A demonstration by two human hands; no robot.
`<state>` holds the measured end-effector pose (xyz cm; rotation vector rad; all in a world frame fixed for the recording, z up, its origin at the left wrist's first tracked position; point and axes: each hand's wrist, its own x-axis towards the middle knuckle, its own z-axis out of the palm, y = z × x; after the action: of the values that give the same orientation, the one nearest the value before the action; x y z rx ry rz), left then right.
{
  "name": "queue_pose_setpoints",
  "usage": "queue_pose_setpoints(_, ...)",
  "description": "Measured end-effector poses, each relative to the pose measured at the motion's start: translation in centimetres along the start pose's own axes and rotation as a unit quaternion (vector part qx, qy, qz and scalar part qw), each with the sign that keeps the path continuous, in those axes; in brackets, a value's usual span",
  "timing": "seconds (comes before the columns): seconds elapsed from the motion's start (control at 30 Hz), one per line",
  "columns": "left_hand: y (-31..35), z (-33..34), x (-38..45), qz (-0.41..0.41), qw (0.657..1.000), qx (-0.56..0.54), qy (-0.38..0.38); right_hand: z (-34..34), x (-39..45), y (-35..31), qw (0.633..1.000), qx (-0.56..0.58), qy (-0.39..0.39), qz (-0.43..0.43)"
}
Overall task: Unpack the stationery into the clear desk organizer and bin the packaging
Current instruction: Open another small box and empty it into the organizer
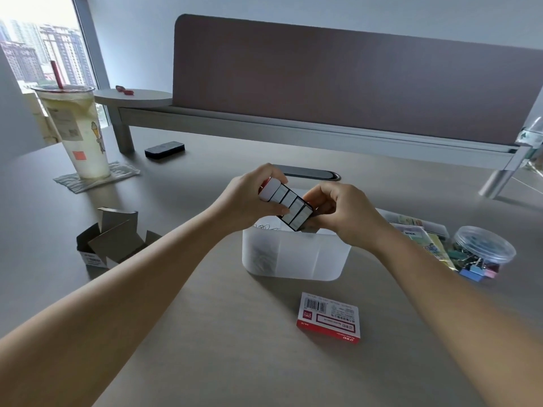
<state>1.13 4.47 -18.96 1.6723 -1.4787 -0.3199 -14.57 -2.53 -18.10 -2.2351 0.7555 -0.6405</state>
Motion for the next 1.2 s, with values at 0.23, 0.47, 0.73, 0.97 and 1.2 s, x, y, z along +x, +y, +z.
queue_pose_setpoints(0.23,-0.02,0.05,0.1,0.014,1.0,0.006,-0.002,-0.18,0.03,0.32,1.0,0.011,0.0,-0.005)
queue_pose_setpoints(0.47,0.09,-0.15,0.0,0.031,0.999,0.022,0.003,-0.21,-0.18,0.11,1.0,-0.002,0.003,-0.011)
queue_pose_setpoints(0.73,0.47,-0.54,0.22,0.033,0.999,0.005,0.001,-0.39,-0.29,-0.16,1.0,0.007,0.001,-0.008)
queue_pose_setpoints(0.97,0.37,-0.76,0.26,0.046,0.999,0.017,-0.001,-0.53,-0.28,-0.19,1.0,0.007,-0.009,-0.005)
queue_pose_setpoints(1.2,0.54,-0.56,0.32,0.054,0.998,0.024,-0.015,-0.63,-0.28,-0.3,1.0,-0.021,-0.003,-0.001)
